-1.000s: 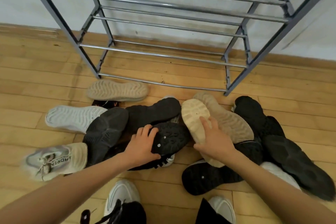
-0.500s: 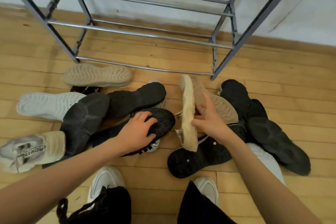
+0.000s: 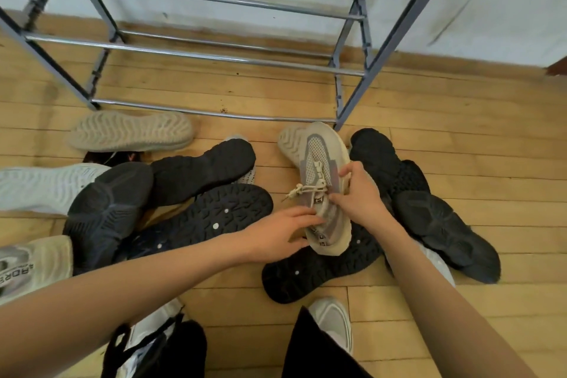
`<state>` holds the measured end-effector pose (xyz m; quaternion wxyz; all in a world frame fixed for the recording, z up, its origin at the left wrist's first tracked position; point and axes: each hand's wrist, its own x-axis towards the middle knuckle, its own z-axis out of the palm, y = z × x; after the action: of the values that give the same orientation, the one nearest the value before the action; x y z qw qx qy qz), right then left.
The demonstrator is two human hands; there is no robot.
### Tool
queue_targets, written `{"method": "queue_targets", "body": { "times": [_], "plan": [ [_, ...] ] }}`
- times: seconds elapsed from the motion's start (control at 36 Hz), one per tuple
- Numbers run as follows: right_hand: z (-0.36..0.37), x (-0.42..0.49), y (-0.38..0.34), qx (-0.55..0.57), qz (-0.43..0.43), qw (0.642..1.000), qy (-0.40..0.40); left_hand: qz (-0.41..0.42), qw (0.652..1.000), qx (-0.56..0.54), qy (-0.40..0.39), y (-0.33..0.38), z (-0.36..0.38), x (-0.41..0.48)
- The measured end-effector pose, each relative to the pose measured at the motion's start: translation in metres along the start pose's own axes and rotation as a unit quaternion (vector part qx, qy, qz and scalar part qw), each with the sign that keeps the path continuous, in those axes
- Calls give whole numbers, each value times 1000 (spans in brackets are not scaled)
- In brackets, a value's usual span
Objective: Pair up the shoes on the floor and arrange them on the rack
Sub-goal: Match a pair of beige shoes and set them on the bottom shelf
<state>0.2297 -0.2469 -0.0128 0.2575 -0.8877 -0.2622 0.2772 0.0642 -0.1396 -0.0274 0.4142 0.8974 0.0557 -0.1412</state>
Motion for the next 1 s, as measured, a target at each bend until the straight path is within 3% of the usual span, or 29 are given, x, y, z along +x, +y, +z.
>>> {"method": "queue_targets", "body": {
  "times": [0.08, 0.22, 0.33, 0.44, 0.5, 0.58, 0.69, 0.86, 1.0],
  "plan": [
    [1, 0, 1, 17, -6, 1000, 6, 3, 997, -5, 82, -4, -1, -4],
    [3, -3, -10, 148, -16, 988, -43, -123, 960, -150, 202, -13, -14, -3],
    [9, 2, -37, 305, 1, 949, -80, -183, 906, -325, 198, -18, -31, -5],
    [20, 9, -60, 355, 4, 927, -122, -192, 835, -475, 201, -24, -48, -19],
    [23, 13, -65, 293, -15, 949, -116, -194, 818, -498, 214, -30, -54, -28],
    [22, 28, -59, 46, -55, 995, -63, -215, 813, -484, 242, -41, -59, -42],
    [18, 49, -45, -186, -22, 981, -53, -257, 822, -431, 270, -62, -60, -56],
    [18, 67, -47, -247, 41, 964, -88, -307, 830, -387, 259, -75, -57, -59],
    [18, 73, -53, -279, 73, 954, -88, -334, 796, -429, 267, -72, -57, -57]
  ]
}}
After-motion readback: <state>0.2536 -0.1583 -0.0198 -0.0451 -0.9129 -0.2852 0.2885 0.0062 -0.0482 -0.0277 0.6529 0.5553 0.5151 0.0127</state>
